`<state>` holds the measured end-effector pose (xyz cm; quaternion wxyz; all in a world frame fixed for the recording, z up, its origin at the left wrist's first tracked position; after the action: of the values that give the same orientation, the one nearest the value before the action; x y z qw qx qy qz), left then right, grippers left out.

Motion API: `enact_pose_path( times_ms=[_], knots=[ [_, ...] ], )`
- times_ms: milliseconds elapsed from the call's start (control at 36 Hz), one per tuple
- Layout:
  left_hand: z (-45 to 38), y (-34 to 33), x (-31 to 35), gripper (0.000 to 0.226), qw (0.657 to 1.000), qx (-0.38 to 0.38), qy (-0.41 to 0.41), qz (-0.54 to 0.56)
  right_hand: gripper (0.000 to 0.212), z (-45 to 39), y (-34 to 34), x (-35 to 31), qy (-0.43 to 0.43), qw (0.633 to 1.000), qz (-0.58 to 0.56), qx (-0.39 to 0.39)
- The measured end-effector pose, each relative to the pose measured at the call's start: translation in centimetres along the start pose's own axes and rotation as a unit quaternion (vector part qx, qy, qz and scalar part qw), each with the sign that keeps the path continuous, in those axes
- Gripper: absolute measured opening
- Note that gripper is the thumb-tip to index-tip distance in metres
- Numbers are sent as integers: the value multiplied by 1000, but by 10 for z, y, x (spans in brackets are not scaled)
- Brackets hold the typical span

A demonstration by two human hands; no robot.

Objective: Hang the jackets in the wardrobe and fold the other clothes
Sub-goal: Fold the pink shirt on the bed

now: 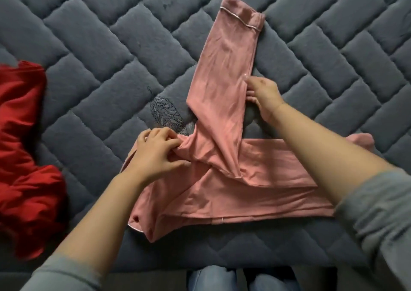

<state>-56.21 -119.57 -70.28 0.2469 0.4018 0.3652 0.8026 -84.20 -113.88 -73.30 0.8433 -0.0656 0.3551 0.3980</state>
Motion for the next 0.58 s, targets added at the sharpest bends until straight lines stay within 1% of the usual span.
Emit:
enact_pose_path(
  times_ms=[28,83,111,167,222,306,361,389,444,528,556,583],
  knots=[
    [1,0,1,62,1000,22,0,19,14,-10,-10,-12,-7,1000,-18,-19],
    [4,0,6,53,996,78,-22,44,29,-23,-29,-30,-33,997,-42,-54],
    [8,2,9,50,993,106,-39,45,31,-24,-38,-37,-45,995,-47,-75],
    [16,4,15,44,987,140,-66,32,22,-20,-49,-50,-61,991,-65,-101],
    [24,7,18,37,986,139,-96,-1,24,-11,-48,-60,-65,984,-135,-96],
    [37,9,15,27,979,143,-139,-31,34,20,-30,-62,-52,958,-266,-96],
    [43,10,11,27,977,146,-155,-32,27,45,-14,-49,-29,940,-322,-110],
    [45,9,8,28,978,137,-152,-36,25,59,-6,-38,-33,932,-342,-111],
    [50,8,-3,32,988,96,-112,-54,30,84,8,-11,-64,929,-354,-88],
    [53,2,-23,42,999,22,18,-42,51,111,23,36,-126,919,-367,-68],
    [53,1,-28,41,998,12,55,-25,52,117,25,50,-143,916,-369,-64],
    [53,1,-31,38,997,15,80,-15,47,123,27,63,-161,912,-372,-64]
  ],
)
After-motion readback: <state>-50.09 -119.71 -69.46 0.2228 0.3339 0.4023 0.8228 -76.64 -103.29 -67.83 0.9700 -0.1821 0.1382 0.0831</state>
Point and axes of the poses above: each hand's wrist, its own z-axis away from the middle knuckle, its own y-axis out of the back of the hand, x = y × z, the point moved 3 cm from there along -z, towards the middle knuckle, and after that the axes turned 4 degrees about -y, right-handed, at the moved point
